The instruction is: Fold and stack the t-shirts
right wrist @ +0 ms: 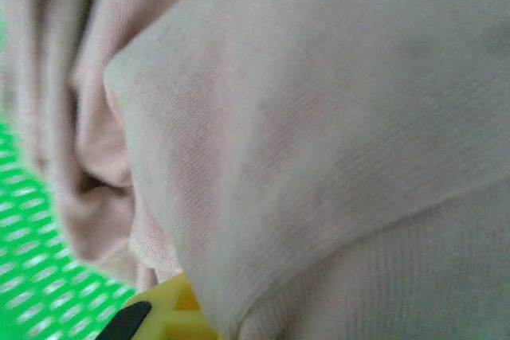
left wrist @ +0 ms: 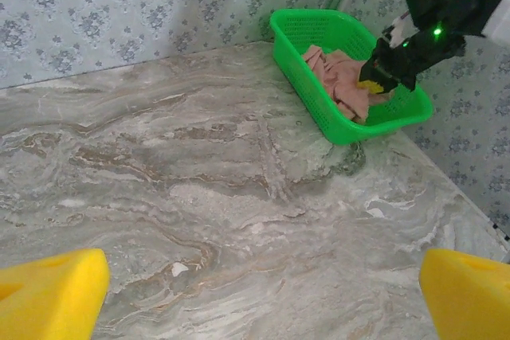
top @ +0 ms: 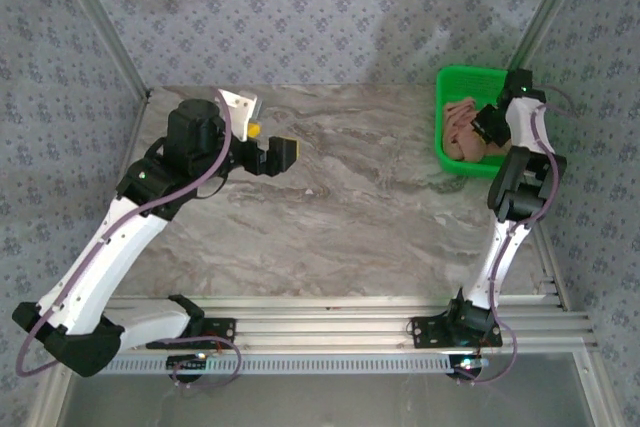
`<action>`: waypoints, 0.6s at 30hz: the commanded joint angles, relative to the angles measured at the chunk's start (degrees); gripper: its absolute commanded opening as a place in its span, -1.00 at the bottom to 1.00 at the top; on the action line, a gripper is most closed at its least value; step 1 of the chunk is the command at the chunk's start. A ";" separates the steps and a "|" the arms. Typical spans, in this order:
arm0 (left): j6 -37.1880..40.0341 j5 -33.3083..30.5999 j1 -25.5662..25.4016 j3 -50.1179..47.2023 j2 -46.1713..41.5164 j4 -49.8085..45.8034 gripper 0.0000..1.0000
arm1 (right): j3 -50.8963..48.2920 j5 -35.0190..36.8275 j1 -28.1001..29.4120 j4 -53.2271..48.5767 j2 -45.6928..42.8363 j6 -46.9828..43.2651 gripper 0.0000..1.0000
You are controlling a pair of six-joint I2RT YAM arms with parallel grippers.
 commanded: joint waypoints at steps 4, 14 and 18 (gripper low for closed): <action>1.03 -2.90 0.64 -0.12 -1.64 2.41 0.99 | 1.72 -2.79 1.50 4.46 -13.24 0.08 -1.00; -1.84 -0.85 8.01 0.35 0.10 5.00 0.99 | 5.38 -18.44 4.23 22.06 -24.50 13.25 -1.00; -2.19 -0.32 11.75 1.84 0.38 6.19 0.99 | 21.70 -26.52 9.38 19.42 -20.99 18.31 -1.00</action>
